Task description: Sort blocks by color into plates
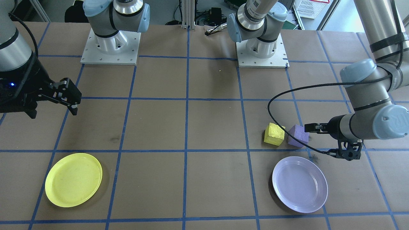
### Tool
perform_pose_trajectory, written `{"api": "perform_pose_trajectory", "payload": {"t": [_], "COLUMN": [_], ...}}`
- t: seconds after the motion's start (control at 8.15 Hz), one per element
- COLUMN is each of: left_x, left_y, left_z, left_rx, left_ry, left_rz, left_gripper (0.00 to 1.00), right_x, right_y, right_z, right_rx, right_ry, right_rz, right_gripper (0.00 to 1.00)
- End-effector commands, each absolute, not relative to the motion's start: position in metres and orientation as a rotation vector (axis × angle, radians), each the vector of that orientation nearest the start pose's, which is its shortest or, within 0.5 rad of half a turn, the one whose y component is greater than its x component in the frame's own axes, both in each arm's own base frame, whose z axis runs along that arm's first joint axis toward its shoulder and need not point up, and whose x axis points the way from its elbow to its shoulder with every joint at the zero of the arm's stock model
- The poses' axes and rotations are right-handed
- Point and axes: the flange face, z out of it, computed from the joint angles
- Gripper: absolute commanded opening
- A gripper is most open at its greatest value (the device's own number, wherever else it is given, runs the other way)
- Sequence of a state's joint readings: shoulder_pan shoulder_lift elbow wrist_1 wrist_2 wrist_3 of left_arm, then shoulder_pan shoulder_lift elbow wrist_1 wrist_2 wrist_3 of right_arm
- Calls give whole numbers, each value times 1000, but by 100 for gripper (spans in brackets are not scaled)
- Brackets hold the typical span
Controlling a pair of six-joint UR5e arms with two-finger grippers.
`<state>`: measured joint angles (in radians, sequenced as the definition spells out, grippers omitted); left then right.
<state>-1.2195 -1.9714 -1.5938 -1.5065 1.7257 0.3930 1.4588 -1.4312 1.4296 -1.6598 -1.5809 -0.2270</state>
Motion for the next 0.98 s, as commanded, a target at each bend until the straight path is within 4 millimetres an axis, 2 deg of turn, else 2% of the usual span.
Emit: {"api": "perform_pose_trajectory", "payload": {"t": [0.0, 0.25, 0.49, 0.86], "left_x": [71, 65, 60, 63], "left_y": [-587, -575, -559, -554], "left_z": [290, 272, 240, 231], "left_rx": [374, 472, 537, 527], "left_ry": [3055, 3056, 3078, 3096], "left_rz": [510, 517, 447, 460], "left_gripper": [97, 98, 99, 99], "right_x": [69, 69, 69, 69], "right_y": [-571, -571, -571, -571], "right_z": [495, 494, 494, 494], "right_rx": [-181, -181, -181, -181], "right_ry": [3158, 3156, 3156, 3156], "right_rz": [-143, -141, -141, -141], "right_gripper": [100, 100, 100, 100]}}
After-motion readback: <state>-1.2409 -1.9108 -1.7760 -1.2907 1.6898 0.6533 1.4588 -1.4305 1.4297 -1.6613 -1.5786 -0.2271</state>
